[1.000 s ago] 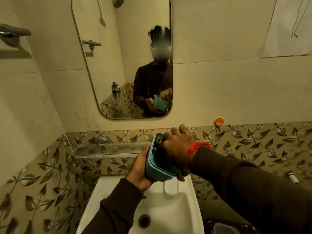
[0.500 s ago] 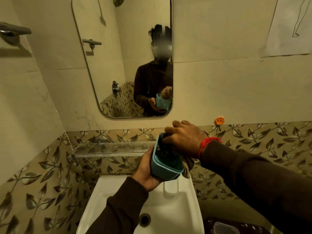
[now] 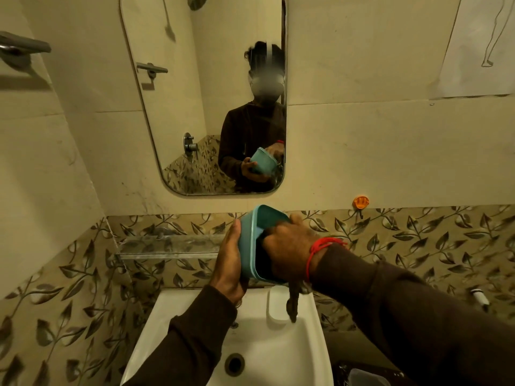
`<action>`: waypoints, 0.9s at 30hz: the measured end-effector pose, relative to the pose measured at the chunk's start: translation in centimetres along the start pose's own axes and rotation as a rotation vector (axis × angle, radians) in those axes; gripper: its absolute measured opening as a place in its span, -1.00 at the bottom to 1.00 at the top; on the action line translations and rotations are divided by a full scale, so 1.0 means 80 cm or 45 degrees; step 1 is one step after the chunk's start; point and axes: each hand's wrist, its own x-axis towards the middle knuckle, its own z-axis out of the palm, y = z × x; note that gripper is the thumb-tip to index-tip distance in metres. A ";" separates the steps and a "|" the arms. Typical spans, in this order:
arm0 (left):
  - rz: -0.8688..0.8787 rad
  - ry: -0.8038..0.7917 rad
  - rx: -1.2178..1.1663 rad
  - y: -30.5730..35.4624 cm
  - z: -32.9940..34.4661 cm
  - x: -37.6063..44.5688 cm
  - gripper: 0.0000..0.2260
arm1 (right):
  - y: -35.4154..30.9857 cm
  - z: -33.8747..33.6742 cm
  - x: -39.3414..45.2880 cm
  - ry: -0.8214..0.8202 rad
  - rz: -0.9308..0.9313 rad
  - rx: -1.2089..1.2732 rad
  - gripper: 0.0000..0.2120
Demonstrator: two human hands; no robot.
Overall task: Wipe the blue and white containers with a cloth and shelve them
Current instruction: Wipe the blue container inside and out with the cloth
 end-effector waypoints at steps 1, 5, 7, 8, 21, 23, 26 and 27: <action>0.024 0.026 -0.004 0.004 -0.001 0.000 -0.35 | -0.008 0.004 -0.002 0.010 -0.028 0.069 -0.72; 0.045 0.065 -0.012 0.009 -0.008 -0.003 -0.37 | -0.025 0.013 -0.002 0.024 -0.017 0.302 -0.73; 0.040 0.075 -0.037 0.006 -0.011 -0.005 -0.35 | -0.025 0.013 -0.002 0.006 0.036 0.548 -0.75; 0.036 0.065 -0.064 0.005 -0.013 -0.006 -0.35 | -0.026 0.013 -0.001 -0.005 0.074 0.705 -0.76; 0.083 -0.074 -0.348 0.004 0.004 -0.005 -0.41 | -0.035 -0.023 0.017 0.518 0.743 2.922 -0.80; 0.064 -0.050 -0.349 -0.002 0.010 -0.005 -0.39 | -0.036 -0.027 0.025 0.628 0.817 2.952 -0.81; 0.094 -0.022 -0.332 -0.010 0.004 -0.004 -0.37 | -0.037 -0.016 0.026 0.586 0.660 2.604 -0.80; 0.107 -0.037 -0.343 -0.012 -0.001 -0.004 -0.38 | -0.034 -0.012 0.023 0.502 0.553 2.305 -0.79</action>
